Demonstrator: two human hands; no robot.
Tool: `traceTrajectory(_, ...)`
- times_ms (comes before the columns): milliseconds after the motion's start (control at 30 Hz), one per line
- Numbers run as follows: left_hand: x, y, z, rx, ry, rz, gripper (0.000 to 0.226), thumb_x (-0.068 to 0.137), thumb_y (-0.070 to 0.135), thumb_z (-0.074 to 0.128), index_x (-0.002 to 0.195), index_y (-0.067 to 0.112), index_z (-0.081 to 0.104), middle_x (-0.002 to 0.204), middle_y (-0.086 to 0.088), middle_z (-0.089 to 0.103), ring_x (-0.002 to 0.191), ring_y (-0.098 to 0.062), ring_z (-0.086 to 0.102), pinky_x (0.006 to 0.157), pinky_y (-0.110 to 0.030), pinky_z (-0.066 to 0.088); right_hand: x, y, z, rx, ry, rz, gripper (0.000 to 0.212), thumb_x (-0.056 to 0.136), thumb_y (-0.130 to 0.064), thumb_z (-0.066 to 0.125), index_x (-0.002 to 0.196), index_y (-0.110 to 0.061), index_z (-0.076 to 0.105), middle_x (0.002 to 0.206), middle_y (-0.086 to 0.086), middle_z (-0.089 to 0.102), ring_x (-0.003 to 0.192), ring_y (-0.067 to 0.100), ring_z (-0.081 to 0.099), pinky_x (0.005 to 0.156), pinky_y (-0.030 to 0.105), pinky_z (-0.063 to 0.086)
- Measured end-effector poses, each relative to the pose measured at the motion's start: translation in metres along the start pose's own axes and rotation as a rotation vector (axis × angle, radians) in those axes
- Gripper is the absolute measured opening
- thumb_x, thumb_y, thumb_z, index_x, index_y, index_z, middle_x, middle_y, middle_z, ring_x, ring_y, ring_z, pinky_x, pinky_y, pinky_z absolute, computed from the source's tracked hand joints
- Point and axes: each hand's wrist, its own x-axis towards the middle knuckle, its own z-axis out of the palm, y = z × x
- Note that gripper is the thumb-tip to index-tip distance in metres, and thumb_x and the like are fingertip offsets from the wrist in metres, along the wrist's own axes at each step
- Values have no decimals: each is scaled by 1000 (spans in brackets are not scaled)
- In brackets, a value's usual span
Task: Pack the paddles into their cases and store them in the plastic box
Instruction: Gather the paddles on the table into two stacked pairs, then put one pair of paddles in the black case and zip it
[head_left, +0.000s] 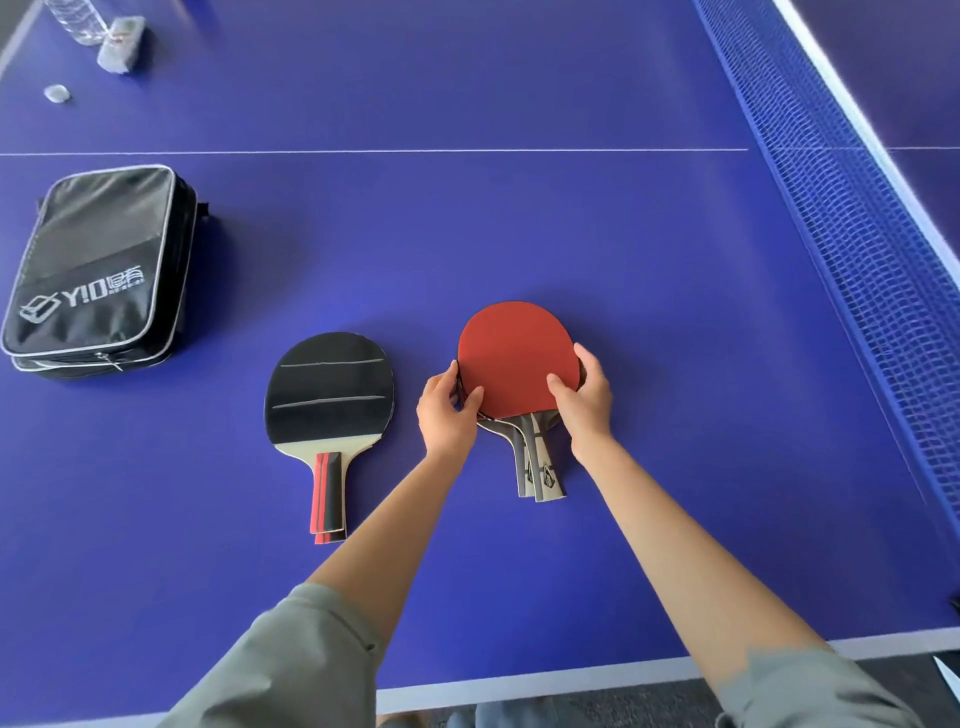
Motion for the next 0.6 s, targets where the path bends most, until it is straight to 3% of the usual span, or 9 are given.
traceTrajectory(167,3,3,-2,147,-16,25,50,93,9,54,141,12,40,123,-10,55,108,-26,54,97,-40,46,-6,5,8,-129,37,-89,52,85,-7,61,135,-7,46,138,10,50,128,25,45,108,44,37)
traceTrajectory(367,2,4,-4,228,-38,38,52,92,14,56,141,10,39,131,-9,52,116,-27,51,99,-42,43,-4,-4,10,-133,52,-31,54,84,-3,60,136,-8,45,138,10,50,128,27,45,108,44,39)
traceTrajectory(433,2,5,-8,282,-26,37,55,90,21,59,140,10,40,134,-7,50,123,-26,44,100,-39,41,-10,-7,10,-310,45,-144,54,87,-4,56,138,-6,41,142,10,44,132,27,39,109,39,36)
traceTrajectory(533,-1,11,-23,333,37,8,52,90,23,58,137,10,43,137,-6,48,125,-27,39,100,-34,36,-13,-13,10,-737,10,-499,54,85,2,51,138,-7,42,145,9,42,131,27,37,109,36,31)
traceTrajectory(600,-2,19,-41,488,0,129,45,93,25,52,135,12,47,137,-6,49,123,-29,39,98,-34,36,-12,-27,15,-866,-84,-638,50,86,1,51,134,-9,49,144,10,44,132,27,38,112,36,26)
